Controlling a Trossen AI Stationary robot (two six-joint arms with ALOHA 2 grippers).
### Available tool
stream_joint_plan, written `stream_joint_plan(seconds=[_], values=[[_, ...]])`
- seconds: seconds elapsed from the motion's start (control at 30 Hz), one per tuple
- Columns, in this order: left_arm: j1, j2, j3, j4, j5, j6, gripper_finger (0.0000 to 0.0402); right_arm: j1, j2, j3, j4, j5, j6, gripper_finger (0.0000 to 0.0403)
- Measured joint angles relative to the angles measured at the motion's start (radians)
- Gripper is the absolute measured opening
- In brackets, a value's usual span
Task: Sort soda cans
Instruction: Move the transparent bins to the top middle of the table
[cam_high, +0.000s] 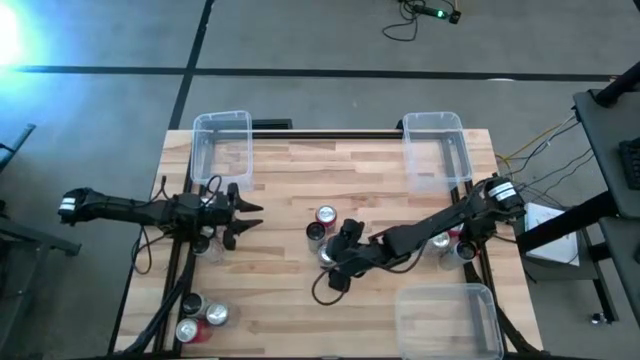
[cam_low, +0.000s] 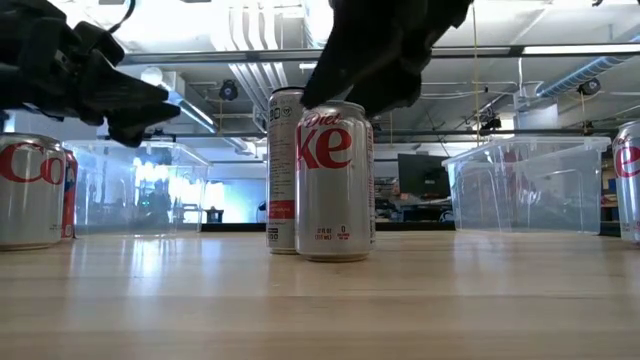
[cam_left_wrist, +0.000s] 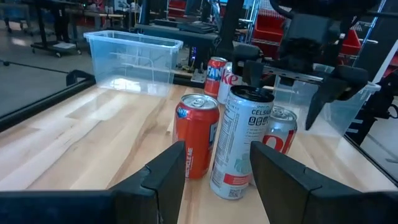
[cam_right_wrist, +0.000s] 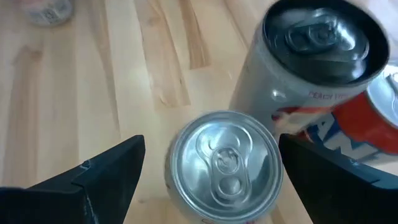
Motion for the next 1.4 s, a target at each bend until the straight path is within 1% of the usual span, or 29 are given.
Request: stream_joint_plan(seconds=[0.17, 0.33, 0.4, 0.43, 0.47, 0.5, 0.57, 0.67, 0.77, 0.87, 0.97, 1.03, 1.1, 1.17, 1.23, 1.3, 1.4], values=[[0.0, 0.02, 0.0, 0.017, 0.001, -0.031, 0.0164, 0.008, -0.045, 0.019, -0.05, -0.001, 0.015, 0.0366], [0.002, 0.037, 0.0, 0.089, 0.003, -0.043, 0.0164, 0.012, -0.177, 0.035, -0.195, 0.002, 0.011, 0.0366], [0.011, 0.042, 0.008, 0.127, -0.046, -0.042, 0.0164, 0.002, -0.24, 0.035, -0.274, 0.029, 0.002, 0.0366], [0.021, 0.043, 0.033, 0.102, -0.092, -0.047, 0.0164, -0.005, -0.274, 0.035, -0.306, 0.048, -0.001, 0.0366], [0.033, 0.043, 0.076, 0.044, -0.134, -0.059, 0.0164, -0.013, -0.303, 0.034, -0.336, 0.068, -0.003, 0.0366], [0.047, 0.043, 0.131, -0.04, -0.155, -0.062, 0.0164, -0.02, -0.332, 0.032, -0.361, 0.087, -0.005, 0.0366], [0.076, 0.053, 0.263, -0.255, -0.191, -0.068, 0.0164, -0.029, -0.379, 0.027, -0.385, 0.125, -0.024, 0.0366], [0.121, 0.105, 0.468, -0.567, -0.269, -0.116, 0.0165, -0.029, -0.429, 0.024, -0.392, 0.162, -0.075, 0.0366], [0.162, 0.18, 0.663, -0.855, -0.28, -0.189, 0.0172, -0.029, -0.45, 0.024, -0.392, 0.176, -0.128, 0.0366], [0.193, 0.271, 0.819, -1.096, -0.28, -0.231, 0.0188, -0.029, -0.443, 0.021, -0.396, 0.177, -0.175, 0.0366], [0.219, 0.372, 0.947, -1.287, -0.281, -0.215, 0.0207, -0.029, -0.423, 0.016, -0.4, 0.183, -0.216, 0.0366], [0.242, 0.435, 1.018, -1.411, -0.283, -0.166, 0.022, -0.029, -0.411, 0.006, -0.401, 0.179, -0.239, 0.0366], [0.262, 0.488, 1.065, -1.509, -0.284, -0.11, 0.023, -0.029, -0.406, -0.008, -0.4, 0.162, -0.249, 0.0366], [0.285, 0.532, 1.085, -1.574, -0.269, -0.048, 0.0234, -0.029, -0.408, -0.03, -0.4, 0.156, -0.249, 0.0366], [0.313, 0.56, 1.081, -1.593, -0.206, 0.026, 0.0235, -0.028, -0.413, -0.056, -0.4, 0.156, -0.243, 0.0366], [0.34, 0.579, 1.054, -1.579, -0.13, 0.09, 0.0234, -0.028, -0.421, -0.085, -0.4, 0.155, -0.235, 0.0366], [0.407, 0.62, 1.007, -1.589, -0.115, 0.186, 0.0232, -0.029, -0.435, -0.125, -0.399, 0.155, -0.223, 0.0366]])
